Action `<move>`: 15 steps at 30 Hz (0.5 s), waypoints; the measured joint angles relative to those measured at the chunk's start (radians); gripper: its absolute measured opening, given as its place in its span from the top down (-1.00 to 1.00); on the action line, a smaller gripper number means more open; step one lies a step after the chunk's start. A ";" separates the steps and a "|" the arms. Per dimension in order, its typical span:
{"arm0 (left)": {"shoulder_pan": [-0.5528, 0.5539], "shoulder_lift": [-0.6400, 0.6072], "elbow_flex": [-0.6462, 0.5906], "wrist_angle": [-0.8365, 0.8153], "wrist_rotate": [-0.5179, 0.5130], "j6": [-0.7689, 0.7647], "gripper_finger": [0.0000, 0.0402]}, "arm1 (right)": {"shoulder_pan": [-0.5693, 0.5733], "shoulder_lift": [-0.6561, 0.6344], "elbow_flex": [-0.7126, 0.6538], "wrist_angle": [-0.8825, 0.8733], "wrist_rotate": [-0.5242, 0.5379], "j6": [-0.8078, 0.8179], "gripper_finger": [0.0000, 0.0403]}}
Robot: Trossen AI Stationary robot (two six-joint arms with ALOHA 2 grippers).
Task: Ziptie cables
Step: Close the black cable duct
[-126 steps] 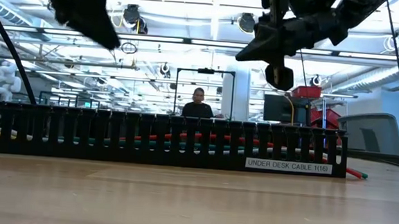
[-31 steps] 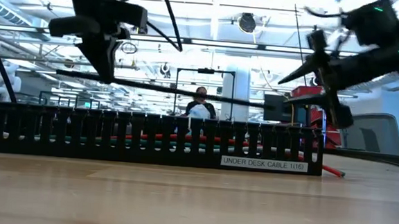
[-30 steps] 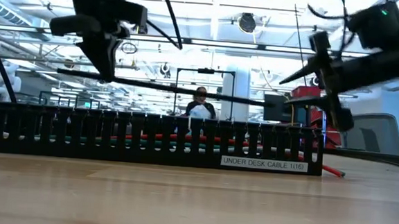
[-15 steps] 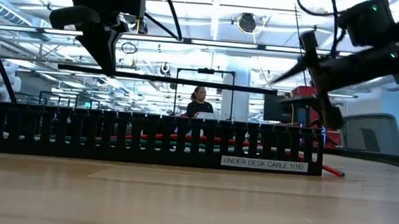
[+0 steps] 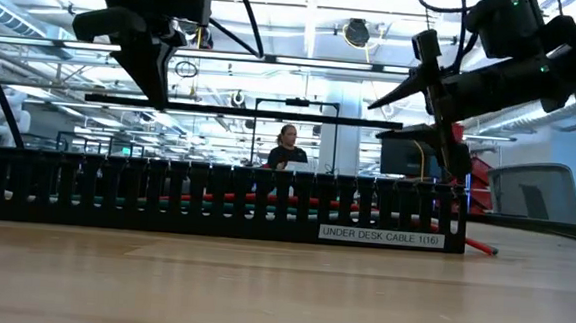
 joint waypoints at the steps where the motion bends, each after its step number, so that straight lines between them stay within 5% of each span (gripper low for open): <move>1: 0.000 0.000 0.000 0.005 0.000 0.004 1.00 | 0.000 0.000 0.000 0.001 0.000 0.002 0.15; 5: 0.000 0.000 0.000 0.054 0.000 0.046 1.00 | 0.000 0.000 0.000 0.001 0.001 -0.002 0.42; 9: 0.000 0.000 0.000 0.058 0.004 0.055 1.00 | 0.003 -0.001 0.000 0.023 -0.003 -0.021 0.89; 15: 0.000 0.002 0.012 0.044 0.005 0.027 0.92 | 0.010 -0.006 0.000 0.042 -0.052 -0.046 0.99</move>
